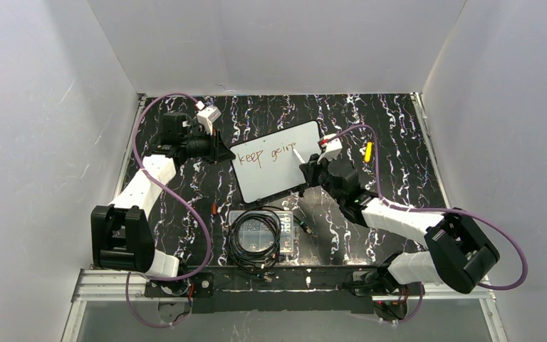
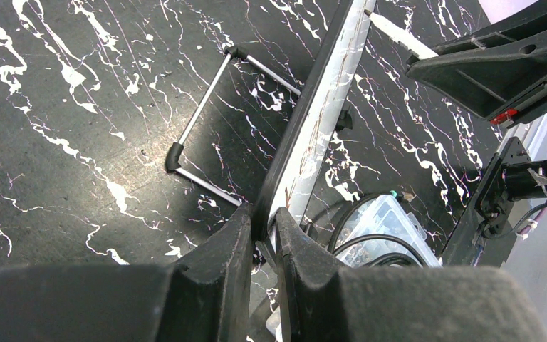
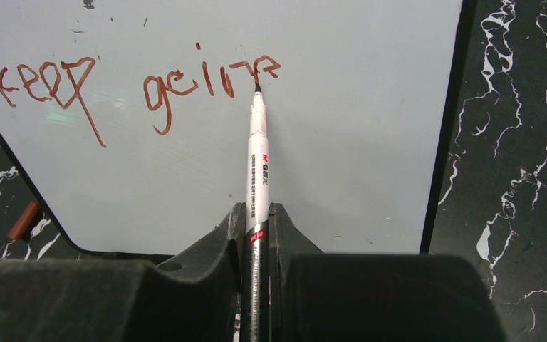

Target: Write a sentence on the whiteboard

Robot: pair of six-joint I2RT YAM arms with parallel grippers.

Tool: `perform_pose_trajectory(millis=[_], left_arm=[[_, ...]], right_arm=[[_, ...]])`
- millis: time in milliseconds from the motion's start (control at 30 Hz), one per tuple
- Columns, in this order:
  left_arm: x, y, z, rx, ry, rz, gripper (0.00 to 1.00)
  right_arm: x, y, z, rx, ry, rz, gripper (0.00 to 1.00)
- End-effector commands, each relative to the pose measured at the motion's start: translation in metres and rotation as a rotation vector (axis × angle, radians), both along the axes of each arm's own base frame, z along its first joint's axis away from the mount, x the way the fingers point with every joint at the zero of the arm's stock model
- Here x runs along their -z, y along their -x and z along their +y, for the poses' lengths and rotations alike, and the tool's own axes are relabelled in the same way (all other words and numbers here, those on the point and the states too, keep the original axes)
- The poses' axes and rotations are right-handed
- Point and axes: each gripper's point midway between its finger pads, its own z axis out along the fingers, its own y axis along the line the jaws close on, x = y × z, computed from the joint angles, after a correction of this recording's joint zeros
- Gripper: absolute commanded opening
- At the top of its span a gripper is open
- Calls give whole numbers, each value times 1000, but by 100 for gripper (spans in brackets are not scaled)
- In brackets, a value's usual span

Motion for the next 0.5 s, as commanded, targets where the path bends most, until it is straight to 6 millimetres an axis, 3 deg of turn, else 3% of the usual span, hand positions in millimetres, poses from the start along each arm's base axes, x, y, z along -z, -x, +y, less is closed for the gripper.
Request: perform_pose_trajectory(millis=[0,200,467], left_arm=[[-25,-7,5,-9,-13,-90,0],[-25,-7,4,-7,-12,-91,0],[-25,-7,4,-7,-12,-90,0]], right_arm=[[-1,1,-3,14,-24,-3,1],[-6,-4,-10,59,-12,-21,1],[-30,-15,-8,78,-18,-78,1]])
